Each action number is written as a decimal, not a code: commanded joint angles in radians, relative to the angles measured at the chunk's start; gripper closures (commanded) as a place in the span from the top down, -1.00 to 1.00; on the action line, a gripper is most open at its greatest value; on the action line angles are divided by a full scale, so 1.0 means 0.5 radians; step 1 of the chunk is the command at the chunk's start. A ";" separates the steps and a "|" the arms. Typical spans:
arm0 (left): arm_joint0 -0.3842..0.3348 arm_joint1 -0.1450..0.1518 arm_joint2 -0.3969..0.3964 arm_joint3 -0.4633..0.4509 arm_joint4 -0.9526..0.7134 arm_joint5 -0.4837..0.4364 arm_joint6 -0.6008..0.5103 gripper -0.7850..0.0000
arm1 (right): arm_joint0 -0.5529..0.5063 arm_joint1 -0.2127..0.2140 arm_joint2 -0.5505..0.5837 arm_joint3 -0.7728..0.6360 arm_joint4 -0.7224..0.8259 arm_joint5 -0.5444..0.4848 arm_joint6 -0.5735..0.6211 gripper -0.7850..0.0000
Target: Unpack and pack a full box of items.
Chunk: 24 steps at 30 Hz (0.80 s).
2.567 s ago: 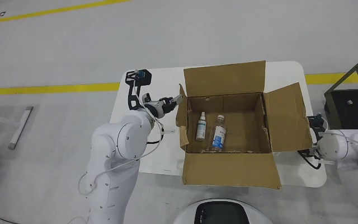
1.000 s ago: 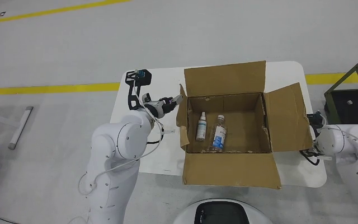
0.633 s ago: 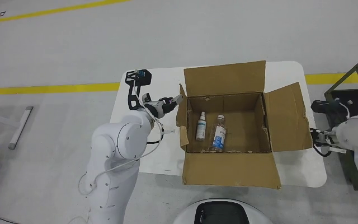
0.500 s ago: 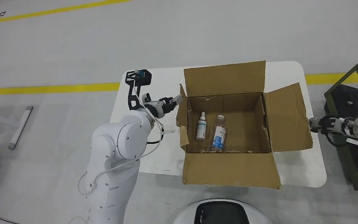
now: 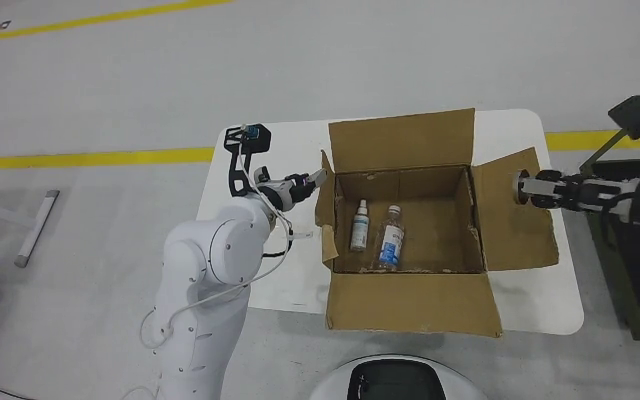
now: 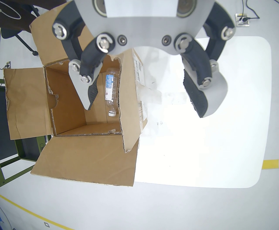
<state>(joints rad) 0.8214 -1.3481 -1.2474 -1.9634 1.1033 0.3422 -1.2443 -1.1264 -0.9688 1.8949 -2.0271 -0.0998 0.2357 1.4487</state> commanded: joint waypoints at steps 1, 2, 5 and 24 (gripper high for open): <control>0.000 0.000 0.000 0.000 0.000 0.000 0.000 1.00 | 0.034 0.008 -0.186 -0.009 -0.126 -0.047 -0.002 -1.00; 0.000 0.000 0.000 0.000 0.000 0.000 0.000 1.00 | 0.046 0.006 -0.291 0.022 -0.119 -0.062 -0.001 -1.00; 0.000 0.000 0.000 0.000 0.000 0.000 0.000 1.00 | 0.115 0.001 -0.579 0.160 -0.207 -0.061 -0.036 -1.00; 0.000 0.000 0.000 0.000 0.000 0.000 0.000 1.00 | 0.614 -0.105 -1.787 0.594 -1.215 0.221 -0.155 -0.80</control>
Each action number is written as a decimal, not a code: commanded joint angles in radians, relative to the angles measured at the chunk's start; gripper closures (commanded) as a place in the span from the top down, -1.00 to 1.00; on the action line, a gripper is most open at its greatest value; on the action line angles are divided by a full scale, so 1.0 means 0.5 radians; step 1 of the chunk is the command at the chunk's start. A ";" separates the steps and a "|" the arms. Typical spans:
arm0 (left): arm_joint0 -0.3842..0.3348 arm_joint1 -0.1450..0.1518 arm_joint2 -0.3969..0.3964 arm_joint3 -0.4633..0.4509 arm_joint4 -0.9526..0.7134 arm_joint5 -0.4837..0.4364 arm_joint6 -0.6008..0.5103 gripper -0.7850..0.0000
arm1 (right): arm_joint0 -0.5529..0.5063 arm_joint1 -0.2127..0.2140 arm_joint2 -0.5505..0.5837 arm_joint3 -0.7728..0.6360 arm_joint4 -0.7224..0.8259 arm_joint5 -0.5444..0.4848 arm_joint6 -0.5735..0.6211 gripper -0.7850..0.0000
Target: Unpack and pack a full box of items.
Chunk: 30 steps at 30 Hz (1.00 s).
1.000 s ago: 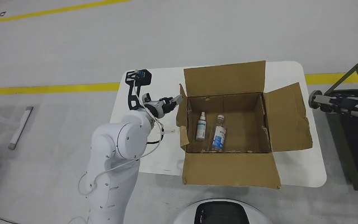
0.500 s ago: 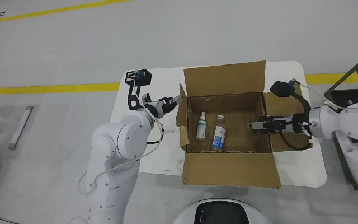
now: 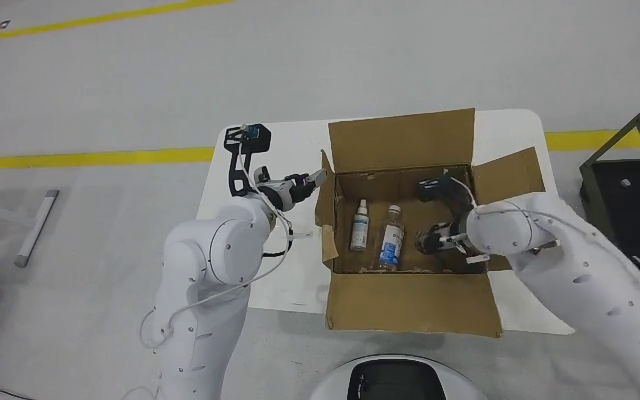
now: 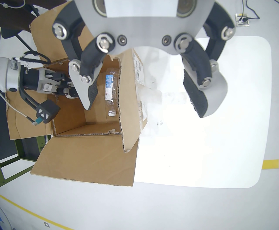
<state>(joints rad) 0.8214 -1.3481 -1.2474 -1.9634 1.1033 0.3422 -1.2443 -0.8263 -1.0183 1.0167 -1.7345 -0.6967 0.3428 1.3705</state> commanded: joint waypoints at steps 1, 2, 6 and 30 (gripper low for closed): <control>0.000 0.000 0.000 0.000 0.000 0.000 0.000 1.00 | 0.023 -0.010 -0.055 0.022 -0.048 0.009 -0.003 -0.73; 0.000 0.000 0.000 0.000 0.000 0.000 0.000 1.00 | 0.031 -0.015 -0.078 0.036 -0.069 0.011 -0.006 -0.65; 0.000 0.000 0.000 0.000 0.000 0.000 0.000 1.00 | 0.057 -0.032 -0.130 0.095 -0.098 0.017 -0.031 -0.37; 0.000 0.000 0.000 0.000 0.000 0.000 0.000 1.00 | -0.494 0.137 1.906 -0.290 0.750 -0.107 -0.212 -1.00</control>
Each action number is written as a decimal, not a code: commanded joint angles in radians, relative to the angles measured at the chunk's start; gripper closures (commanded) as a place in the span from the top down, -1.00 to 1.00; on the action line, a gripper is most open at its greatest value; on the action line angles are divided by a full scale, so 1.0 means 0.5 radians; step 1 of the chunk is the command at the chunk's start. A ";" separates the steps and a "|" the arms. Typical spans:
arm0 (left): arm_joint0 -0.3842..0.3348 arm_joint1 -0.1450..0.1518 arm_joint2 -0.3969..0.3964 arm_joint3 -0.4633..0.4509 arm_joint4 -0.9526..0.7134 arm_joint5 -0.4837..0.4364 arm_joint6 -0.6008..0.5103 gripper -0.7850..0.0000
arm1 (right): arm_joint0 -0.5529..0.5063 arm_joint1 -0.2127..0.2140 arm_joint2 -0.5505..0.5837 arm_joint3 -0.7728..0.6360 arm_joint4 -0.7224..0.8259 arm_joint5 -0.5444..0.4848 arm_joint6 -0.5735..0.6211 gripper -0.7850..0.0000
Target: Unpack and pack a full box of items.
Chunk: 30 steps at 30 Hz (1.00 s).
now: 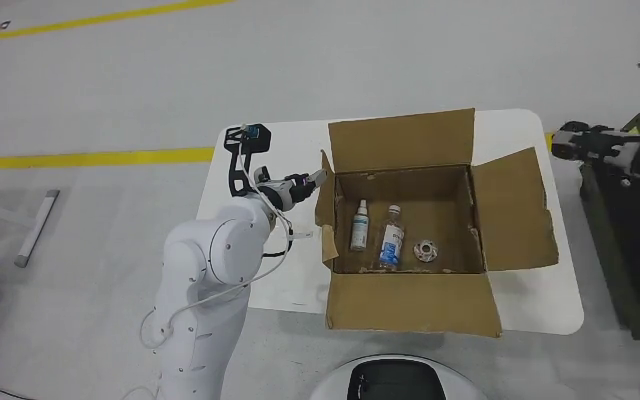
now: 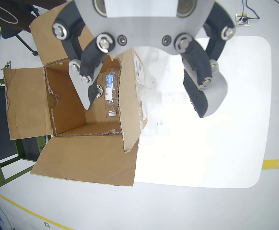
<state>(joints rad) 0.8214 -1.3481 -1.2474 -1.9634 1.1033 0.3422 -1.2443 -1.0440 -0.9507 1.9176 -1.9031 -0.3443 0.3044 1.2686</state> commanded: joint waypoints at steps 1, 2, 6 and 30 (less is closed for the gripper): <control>0.000 0.000 0.000 0.000 0.000 0.000 0.000 1.00 | -0.112 0.003 0.159 0.095 0.090 -0.063 -0.007 -1.00; 0.000 0.000 0.000 0.000 0.000 0.000 0.000 1.00 | -0.162 0.005 0.214 0.134 0.101 -0.088 -0.035 -1.00; 0.000 0.000 0.000 0.000 0.000 0.000 0.000 1.00 | -0.400 0.002 0.300 0.200 0.093 -0.160 -0.109 -1.00; 0.000 0.000 0.000 0.000 0.000 0.000 0.000 1.00 | -0.811 -0.068 -0.093 0.218 0.098 -0.697 -1.012 -1.00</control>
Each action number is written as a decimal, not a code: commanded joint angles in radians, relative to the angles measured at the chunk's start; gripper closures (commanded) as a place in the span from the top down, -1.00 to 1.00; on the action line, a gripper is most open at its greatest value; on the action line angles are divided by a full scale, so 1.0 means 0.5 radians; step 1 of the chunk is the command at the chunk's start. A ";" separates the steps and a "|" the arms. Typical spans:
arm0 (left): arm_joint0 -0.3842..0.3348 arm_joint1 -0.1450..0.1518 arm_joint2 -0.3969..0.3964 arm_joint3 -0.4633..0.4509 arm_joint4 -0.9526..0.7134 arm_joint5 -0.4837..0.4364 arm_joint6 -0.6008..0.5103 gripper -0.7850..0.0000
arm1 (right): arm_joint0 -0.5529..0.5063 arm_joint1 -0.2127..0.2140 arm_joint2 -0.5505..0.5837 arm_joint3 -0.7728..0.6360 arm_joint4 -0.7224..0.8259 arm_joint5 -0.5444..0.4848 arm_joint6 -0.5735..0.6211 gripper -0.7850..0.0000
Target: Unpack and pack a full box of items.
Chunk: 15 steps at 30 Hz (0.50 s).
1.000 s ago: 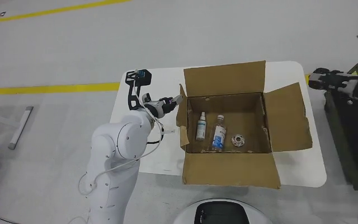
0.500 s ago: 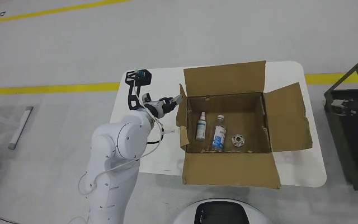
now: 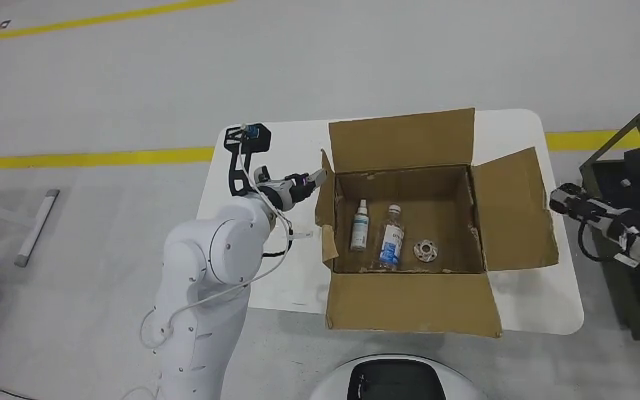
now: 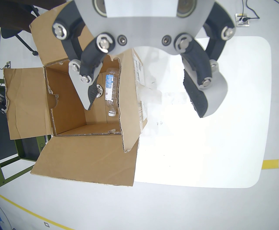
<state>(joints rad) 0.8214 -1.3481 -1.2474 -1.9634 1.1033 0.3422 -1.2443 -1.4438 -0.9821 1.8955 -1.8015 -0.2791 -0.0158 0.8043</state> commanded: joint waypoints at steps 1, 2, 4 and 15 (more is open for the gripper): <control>0.000 0.000 0.000 0.000 0.000 0.000 0.000 1.00 | -0.013 -0.013 -0.095 0.035 0.017 -0.079 -0.134 -1.00; 0.000 0.000 0.000 0.000 0.000 0.000 0.000 1.00 | -0.003 -0.019 -0.132 0.043 0.071 -0.099 -0.174 -1.00; 0.000 0.000 0.000 0.000 0.000 0.000 0.000 1.00 | 0.031 -0.029 -0.177 0.001 0.199 -0.127 -0.217 -1.00; 0.000 0.000 0.000 0.000 0.000 0.000 0.000 1.00 | 0.194 -0.016 -0.406 -0.181 0.576 -0.218 0.318 -1.00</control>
<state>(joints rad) 0.8214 -1.3481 -1.2474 -1.9634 1.1033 0.3422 -1.2443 -1.3578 -0.9924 1.7137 -1.8903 0.0338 -0.1126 0.9222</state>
